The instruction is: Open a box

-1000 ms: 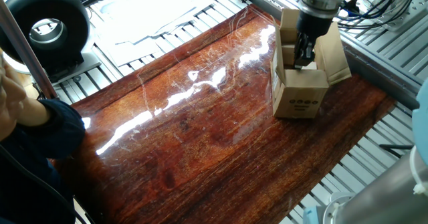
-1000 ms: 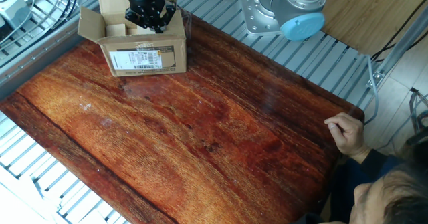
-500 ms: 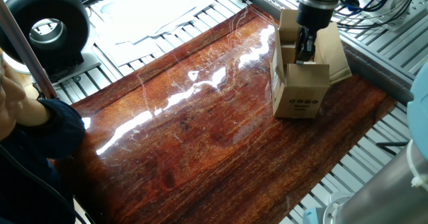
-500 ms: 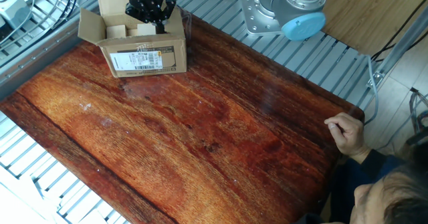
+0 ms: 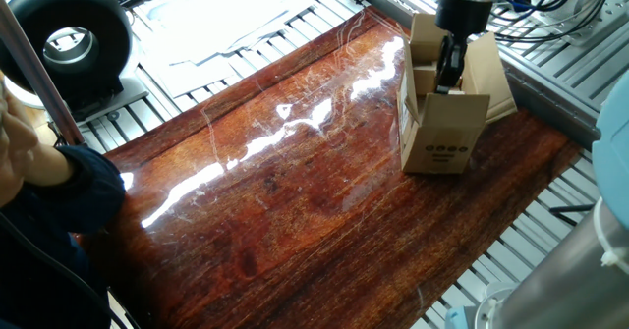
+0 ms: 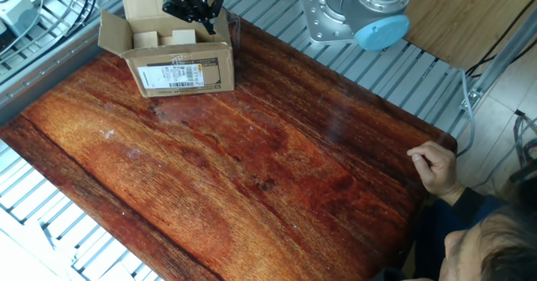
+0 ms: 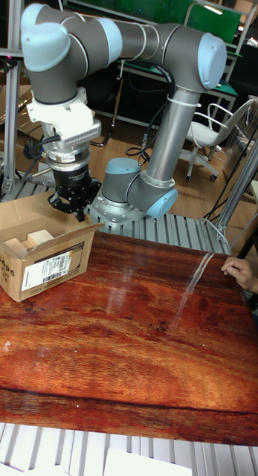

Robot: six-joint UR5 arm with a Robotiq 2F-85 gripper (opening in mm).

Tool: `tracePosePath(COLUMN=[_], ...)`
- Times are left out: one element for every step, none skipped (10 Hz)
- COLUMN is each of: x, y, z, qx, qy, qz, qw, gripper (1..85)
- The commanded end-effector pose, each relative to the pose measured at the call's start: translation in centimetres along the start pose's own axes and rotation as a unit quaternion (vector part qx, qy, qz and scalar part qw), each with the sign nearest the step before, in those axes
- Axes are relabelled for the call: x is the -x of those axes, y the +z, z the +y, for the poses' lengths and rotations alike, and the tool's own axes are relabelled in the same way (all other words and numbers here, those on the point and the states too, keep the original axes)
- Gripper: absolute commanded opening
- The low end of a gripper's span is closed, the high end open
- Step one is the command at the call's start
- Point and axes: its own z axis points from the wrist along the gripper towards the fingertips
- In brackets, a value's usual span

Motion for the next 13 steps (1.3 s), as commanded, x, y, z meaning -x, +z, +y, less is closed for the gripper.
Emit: tracePosePath(x=[0.1,-0.1,-0.1,-0.1,-0.2,-0.3,-0.2,-0.4,-0.7,-1.0,-1.2,-1.3,-1.2], y=[-0.3,-0.1,0.3,0.6,1.2,1.9,2.3,2.3,1.8,1.1,0.6,0.5,0.6], z=[1.8,1.8,2.0,2.0,1.8,1.7,1.5,1.7,2.0,2.6,3.0,3.3,3.4], qx=[0.028,0.028,0.031,0.029,0.024,0.020,0.017,0.019,0.024,0.029,0.032,0.033,0.034], qy=[0.028,0.030,0.032,0.032,0.032,0.032,0.032,0.037,0.041,0.045,0.050,0.055,0.059], qz=[-0.003,-0.002,-0.006,-0.009,-0.010,-0.012,-0.013,-0.008,-0.001,0.007,0.012,0.014,0.015], qw=[0.9992,0.9992,0.9990,0.9990,0.9991,0.9992,0.9992,0.9991,0.9989,0.9985,0.9982,0.9979,0.9976], gripper=[1.0,1.0,1.0,1.0,1.0,1.0,1.0,1.0,1.0,1.0,1.0,1.0,1.0])
